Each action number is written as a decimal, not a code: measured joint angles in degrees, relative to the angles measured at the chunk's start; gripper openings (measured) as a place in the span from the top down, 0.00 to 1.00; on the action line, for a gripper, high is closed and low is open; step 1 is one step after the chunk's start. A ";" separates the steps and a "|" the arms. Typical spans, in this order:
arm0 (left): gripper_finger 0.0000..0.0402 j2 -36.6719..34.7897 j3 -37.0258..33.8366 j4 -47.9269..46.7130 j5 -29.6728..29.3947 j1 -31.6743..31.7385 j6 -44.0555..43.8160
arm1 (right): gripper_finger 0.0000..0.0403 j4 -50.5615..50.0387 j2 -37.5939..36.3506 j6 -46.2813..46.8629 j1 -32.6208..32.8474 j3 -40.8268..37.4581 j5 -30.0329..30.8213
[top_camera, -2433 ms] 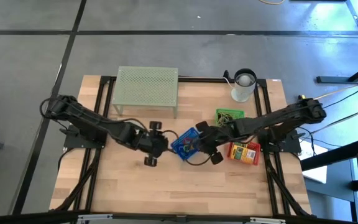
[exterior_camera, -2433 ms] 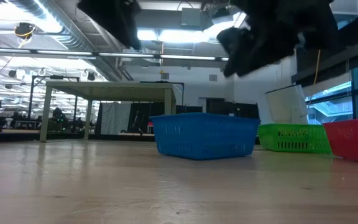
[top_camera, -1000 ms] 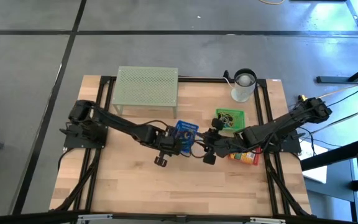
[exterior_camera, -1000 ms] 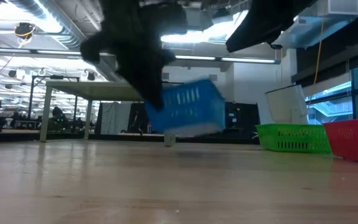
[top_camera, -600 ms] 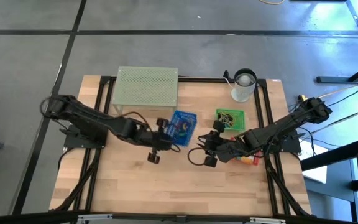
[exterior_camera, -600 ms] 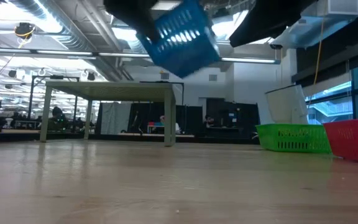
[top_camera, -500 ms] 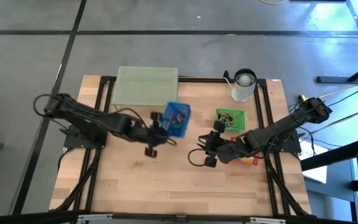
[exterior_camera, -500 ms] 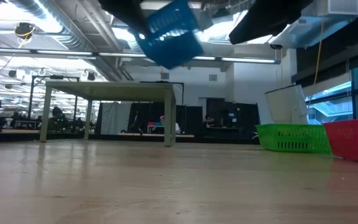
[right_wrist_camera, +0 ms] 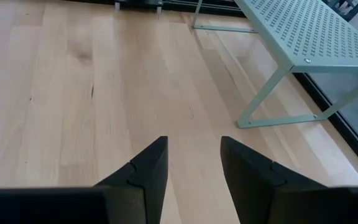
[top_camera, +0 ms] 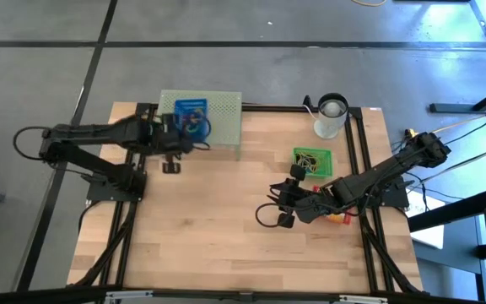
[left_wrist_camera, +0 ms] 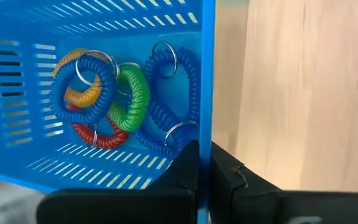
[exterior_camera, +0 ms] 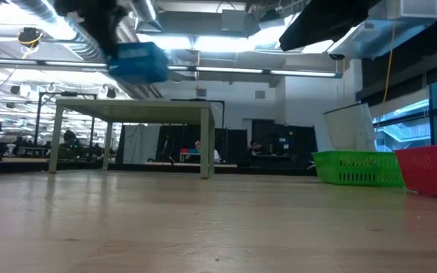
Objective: Pick & Place Office Desk Supplies
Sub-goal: Put the blue bin on the shelf
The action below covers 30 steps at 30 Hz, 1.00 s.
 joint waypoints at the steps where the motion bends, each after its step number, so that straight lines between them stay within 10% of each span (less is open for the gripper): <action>1: 0.99 -0.41 0.00 -1.86 1.11 1.40 0.04 | 0.63 0.00 0.00 -0.01 0.00 0.00 0.01; 30: 0.99 -10.42 -0.22 -5.87 10.75 22.10 8.71 | 0.63 0.20 0.00 1.63 0.02 0.00 -0.66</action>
